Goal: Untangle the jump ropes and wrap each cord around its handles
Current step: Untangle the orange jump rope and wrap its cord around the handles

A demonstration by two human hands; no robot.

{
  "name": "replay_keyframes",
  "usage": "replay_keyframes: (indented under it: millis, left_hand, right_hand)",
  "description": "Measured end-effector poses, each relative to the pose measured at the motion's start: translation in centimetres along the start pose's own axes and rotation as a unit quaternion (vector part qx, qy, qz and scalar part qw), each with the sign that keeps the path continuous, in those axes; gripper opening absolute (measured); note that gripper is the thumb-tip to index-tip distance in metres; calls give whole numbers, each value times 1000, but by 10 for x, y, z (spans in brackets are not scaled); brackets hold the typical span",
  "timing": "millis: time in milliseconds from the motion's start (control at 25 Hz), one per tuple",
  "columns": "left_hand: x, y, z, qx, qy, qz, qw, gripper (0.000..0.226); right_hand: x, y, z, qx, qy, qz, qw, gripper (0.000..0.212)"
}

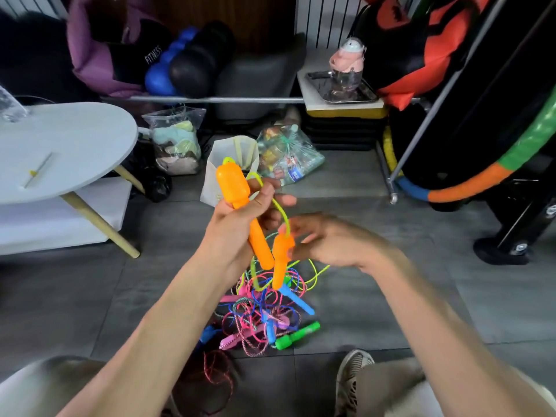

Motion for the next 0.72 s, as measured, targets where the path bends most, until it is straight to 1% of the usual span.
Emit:
replay_keyframes:
  millis: [80,120,200,240,280,320,360,400,440,480,520,560,600,640,680,720]
  left_hand:
    - [-4,-6,-1,-8,3,15,1000,31]
    - [-5,-7,-1,-7,10,29,999,30]
    - [-9,-10,1,-11,26,61,998,26]
    - [-10,-11,3,0,33,73,997,25]
    - [-11,-12,6,22,42,84,995,27]
    - [-13,-13,9,48,57,97,993,31]
    - [-16,-13,10,71,77,110,988,36]
    - [-20,-12,11,85,96,122,984,39]
    - [-23,-11,12,93,108,127,982,38]
    - [-25,-12,11,93,111,123,982,32]
    - [-27,-13,12,81,100,111,985,26]
    - [-25,-16,15,51,75,102,991,22]
    - [-23,-19,20,7,47,97,994,22]
    - [-20,-22,27,-34,22,93,995,24]
    - [-18,-26,33,-65,3,90,994,27]
    - [-17,-28,38,-86,-6,88,992,30]
  right_hand:
    - [2,4,-8,-26,10,24,999,44]
    - [2,9,-11,-11,21,40,999,39]
    - [0,17,-12,63,39,52,996,23]
    - [0,18,-8,98,20,54,993,29]
    - [-1,18,0,106,-32,63,992,36]
    - [-3,17,12,87,-109,80,987,42]
    - [-4,18,19,55,-154,96,982,51]
    - [-3,21,18,47,-146,114,982,61]
    - [-1,26,10,67,-103,132,984,65]
    - [1,29,-3,106,-64,131,984,64]
    - [2,32,-15,132,-54,123,982,63]
    - [2,34,-22,134,-87,109,981,69]
    - [-1,36,-25,103,-147,97,979,78]
    - [-4,35,-26,73,-185,86,976,84]
    - [-6,33,-32,79,-164,74,980,85]
    - [-6,32,-43,110,-94,59,988,79]
Point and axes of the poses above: each hand's wrist, its own x-axis towards the middle knuckle, its own z-axis out of the back of the hand, y = z × x, the point moved 4 cm from there along x, towards the middle knuckle, and after that the axes turned 8 degrees about z, right-handed, at the moved point
